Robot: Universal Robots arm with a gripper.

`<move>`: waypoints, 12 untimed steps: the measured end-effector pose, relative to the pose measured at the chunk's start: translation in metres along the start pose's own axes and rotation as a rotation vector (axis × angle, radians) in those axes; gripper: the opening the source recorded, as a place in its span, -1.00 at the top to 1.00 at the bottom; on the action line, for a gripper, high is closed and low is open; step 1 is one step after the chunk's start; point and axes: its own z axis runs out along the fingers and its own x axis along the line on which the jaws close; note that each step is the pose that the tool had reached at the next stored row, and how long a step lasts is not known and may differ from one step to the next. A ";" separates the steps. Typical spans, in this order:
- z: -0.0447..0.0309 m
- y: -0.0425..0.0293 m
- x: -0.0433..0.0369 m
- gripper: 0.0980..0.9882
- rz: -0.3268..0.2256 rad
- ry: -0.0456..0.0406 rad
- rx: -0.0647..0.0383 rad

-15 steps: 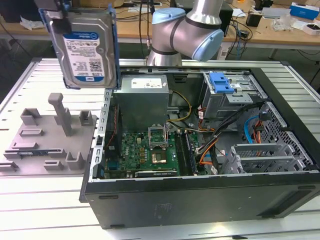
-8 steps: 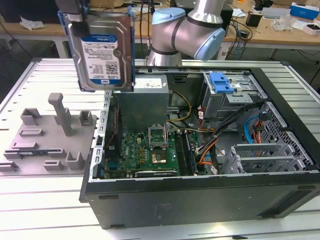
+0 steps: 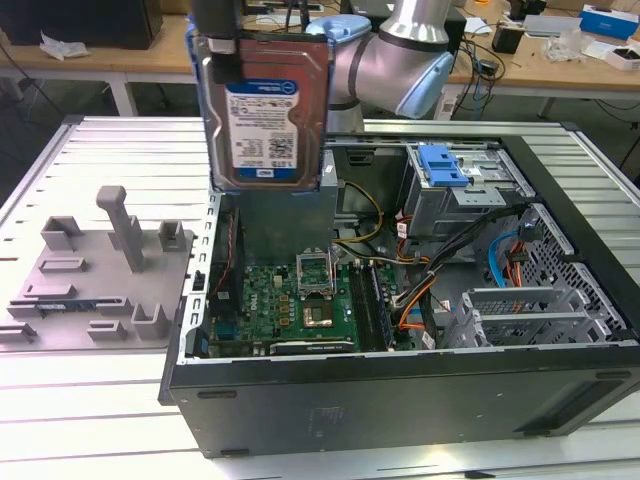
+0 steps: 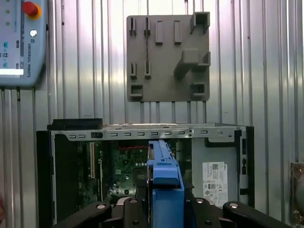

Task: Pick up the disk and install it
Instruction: 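Pick up the disk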

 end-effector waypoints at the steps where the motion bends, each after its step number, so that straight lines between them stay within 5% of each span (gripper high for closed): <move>1: 0.0000 -0.0036 0.0009 0.39 0.000 0.0000 0.000; 10: -0.0002 -0.0463 0.0125 0.39 -0.001 -0.0001 0.000; 12: -0.0003 -0.0605 0.0163 0.39 -0.002 0.0000 0.000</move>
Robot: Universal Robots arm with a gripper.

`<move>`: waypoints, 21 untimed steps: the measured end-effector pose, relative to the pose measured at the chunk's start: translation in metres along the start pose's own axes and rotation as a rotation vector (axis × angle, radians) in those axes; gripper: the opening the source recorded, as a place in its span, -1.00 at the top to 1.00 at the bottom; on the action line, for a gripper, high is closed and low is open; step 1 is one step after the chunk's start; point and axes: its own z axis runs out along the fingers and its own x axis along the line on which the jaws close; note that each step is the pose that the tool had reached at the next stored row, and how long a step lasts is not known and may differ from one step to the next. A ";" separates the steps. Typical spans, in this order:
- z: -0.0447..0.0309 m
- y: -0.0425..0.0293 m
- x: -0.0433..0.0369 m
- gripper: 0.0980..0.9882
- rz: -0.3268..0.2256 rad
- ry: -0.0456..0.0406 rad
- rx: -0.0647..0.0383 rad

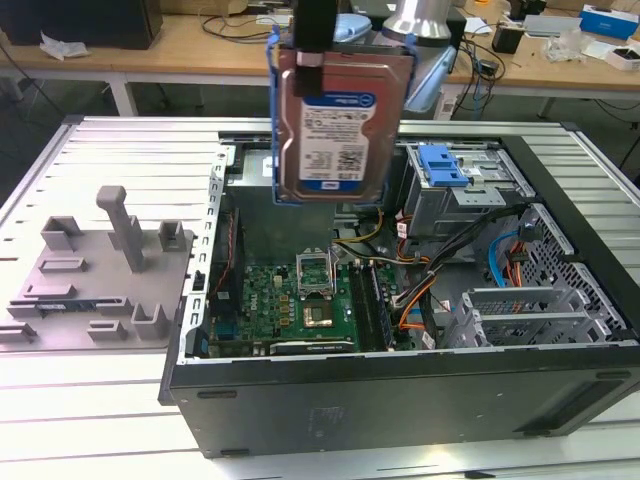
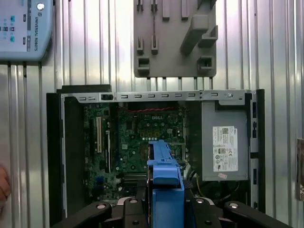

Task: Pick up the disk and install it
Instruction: 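Pick up the disk, then insert the disk into the insertion slot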

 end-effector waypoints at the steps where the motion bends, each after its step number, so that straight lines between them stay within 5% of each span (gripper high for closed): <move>1: 0.0000 -0.0068 0.0018 0.39 0.000 0.0000 0.000; 5: 0.0000 -0.0279 0.0072 0.39 -0.001 0.0000 0.000; 12: 0.0003 -0.0535 0.0142 0.39 -0.002 -0.0002 0.000; 21: 0.0002 -0.0536 0.0143 0.39 -0.003 0.0000 0.000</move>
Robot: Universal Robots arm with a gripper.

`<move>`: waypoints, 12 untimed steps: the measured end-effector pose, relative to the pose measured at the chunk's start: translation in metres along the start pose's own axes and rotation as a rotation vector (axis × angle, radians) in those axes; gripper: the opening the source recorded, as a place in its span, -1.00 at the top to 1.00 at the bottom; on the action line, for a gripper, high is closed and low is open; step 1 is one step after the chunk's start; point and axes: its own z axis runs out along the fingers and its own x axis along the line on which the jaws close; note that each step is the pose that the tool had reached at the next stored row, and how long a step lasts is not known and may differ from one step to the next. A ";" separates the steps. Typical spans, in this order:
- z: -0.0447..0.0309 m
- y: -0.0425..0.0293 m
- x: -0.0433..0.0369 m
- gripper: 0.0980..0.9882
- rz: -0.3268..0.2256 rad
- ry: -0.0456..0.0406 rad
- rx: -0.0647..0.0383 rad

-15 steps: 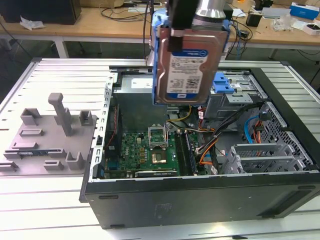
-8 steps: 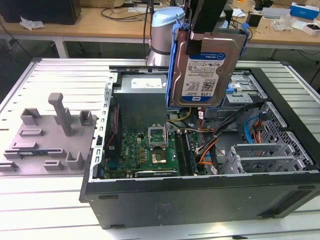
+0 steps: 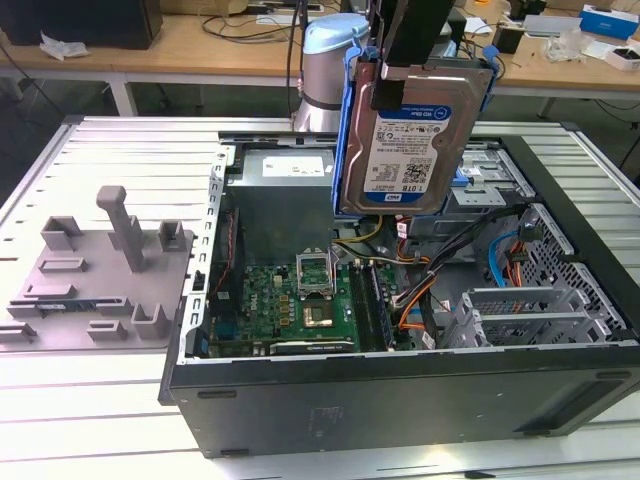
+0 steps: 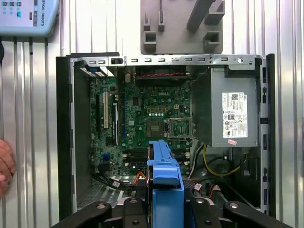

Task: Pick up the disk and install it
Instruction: 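Insert the disk into the insertion slot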

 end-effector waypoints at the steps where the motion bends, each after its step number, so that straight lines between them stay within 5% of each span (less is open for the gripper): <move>1: 0.0000 0.0000 0.0000 0.39 0.000 0.0000 0.000; 7: 0.0004 0.0000 0.0008 0.39 0.000 -0.0028 0.000; 9: 0.0014 -0.0002 0.0076 0.39 0.000 -0.0169 0.000; 12: 0.0029 -0.0004 0.0206 0.39 -0.001 -0.0501 -0.001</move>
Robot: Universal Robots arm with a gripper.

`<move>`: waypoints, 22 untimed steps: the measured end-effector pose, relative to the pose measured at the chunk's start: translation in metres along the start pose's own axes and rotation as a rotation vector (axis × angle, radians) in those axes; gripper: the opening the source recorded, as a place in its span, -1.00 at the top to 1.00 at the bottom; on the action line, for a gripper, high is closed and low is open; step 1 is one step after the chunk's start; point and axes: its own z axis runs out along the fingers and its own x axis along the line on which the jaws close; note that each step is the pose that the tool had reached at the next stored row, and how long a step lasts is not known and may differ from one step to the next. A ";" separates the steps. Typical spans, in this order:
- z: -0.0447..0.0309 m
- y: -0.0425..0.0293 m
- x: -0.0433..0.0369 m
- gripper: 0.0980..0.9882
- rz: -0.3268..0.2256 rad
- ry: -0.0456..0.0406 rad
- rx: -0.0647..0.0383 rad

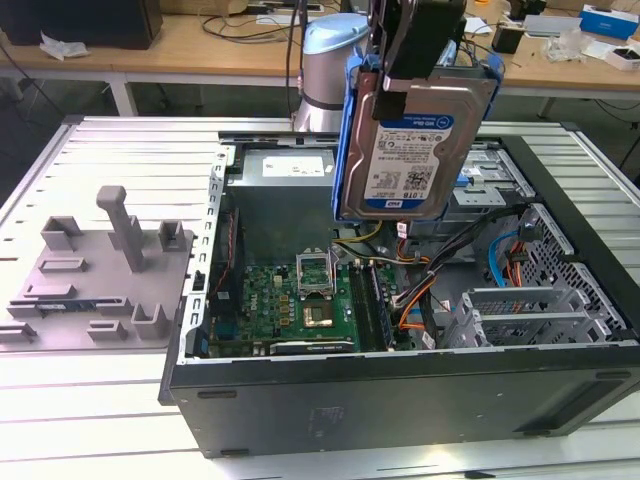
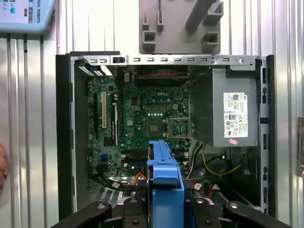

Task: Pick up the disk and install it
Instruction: 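Insert the disk into the insertion slot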

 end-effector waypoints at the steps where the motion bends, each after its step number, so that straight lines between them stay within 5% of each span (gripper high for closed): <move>1: 0.0004 0.0000 0.0015 0.39 0.000 -0.0016 0.000; 6: 0.0018 -0.0002 0.0054 0.39 0.000 -0.0014 0.000; 12: 0.0035 -0.0027 0.0232 0.39 0.000 -0.0015 -0.003; 22: 0.0072 -0.0296 0.0373 0.39 0.000 -0.0016 -0.003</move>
